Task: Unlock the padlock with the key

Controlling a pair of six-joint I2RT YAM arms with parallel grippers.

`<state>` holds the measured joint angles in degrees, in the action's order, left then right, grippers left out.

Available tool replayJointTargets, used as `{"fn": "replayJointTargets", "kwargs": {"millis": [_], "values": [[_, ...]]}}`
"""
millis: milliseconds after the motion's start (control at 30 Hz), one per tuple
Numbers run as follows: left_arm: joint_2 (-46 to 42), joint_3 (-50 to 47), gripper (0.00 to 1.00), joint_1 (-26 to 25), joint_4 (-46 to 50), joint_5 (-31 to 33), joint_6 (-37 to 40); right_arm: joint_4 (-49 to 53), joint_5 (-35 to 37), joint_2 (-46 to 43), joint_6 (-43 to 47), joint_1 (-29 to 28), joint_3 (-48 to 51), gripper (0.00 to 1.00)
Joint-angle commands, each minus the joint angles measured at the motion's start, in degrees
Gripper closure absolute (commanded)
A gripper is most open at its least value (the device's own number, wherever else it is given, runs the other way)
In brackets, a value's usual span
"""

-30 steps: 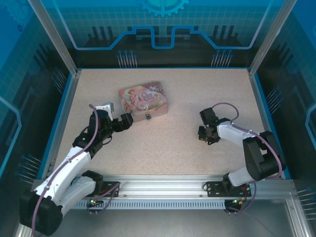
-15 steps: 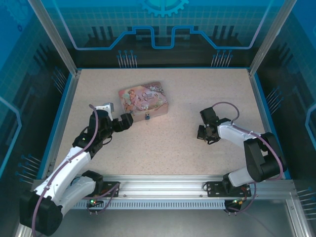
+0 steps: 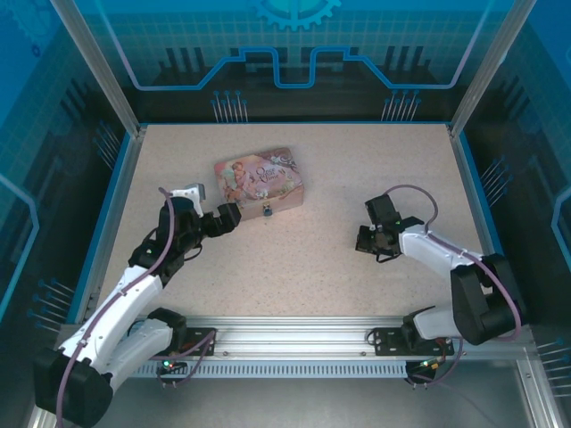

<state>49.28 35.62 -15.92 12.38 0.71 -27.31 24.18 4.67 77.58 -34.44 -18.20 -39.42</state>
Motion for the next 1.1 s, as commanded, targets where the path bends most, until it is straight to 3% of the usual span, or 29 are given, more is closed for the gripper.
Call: {"fn": "replayJointTargets", "kwargs": {"millis": [0,300,433,733,1067], "values": [[-0.24,2.24,0.01,-0.49,0.38,-4.17,-2.74,-1.7,-3.46,-2.49,0.77,0.13,0.7,1.0],[3.65,3.51,0.02,-1.1,-2.77,-13.15,-13.89,-6.11,-7.37,-4.95,1.6,-2.08,0.88,1.0],[7.92,6.16,0.09,-3.53,-3.94,-17.75,-20.47,-11.36,-7.39,-7.91,4.69,-4.9,1.65,1.0],[16.7,12.33,0.26,-11.05,-9.03,-20.97,-27.17,-26.6,-6.99,-16.99,13.53,-11.25,6.93,1.0],[25.3,15.18,0.38,-16.77,-15.71,-21.89,-30.58,-29.61,-8.96,-17.41,15.76,-14.22,6.52,1.0]]}}
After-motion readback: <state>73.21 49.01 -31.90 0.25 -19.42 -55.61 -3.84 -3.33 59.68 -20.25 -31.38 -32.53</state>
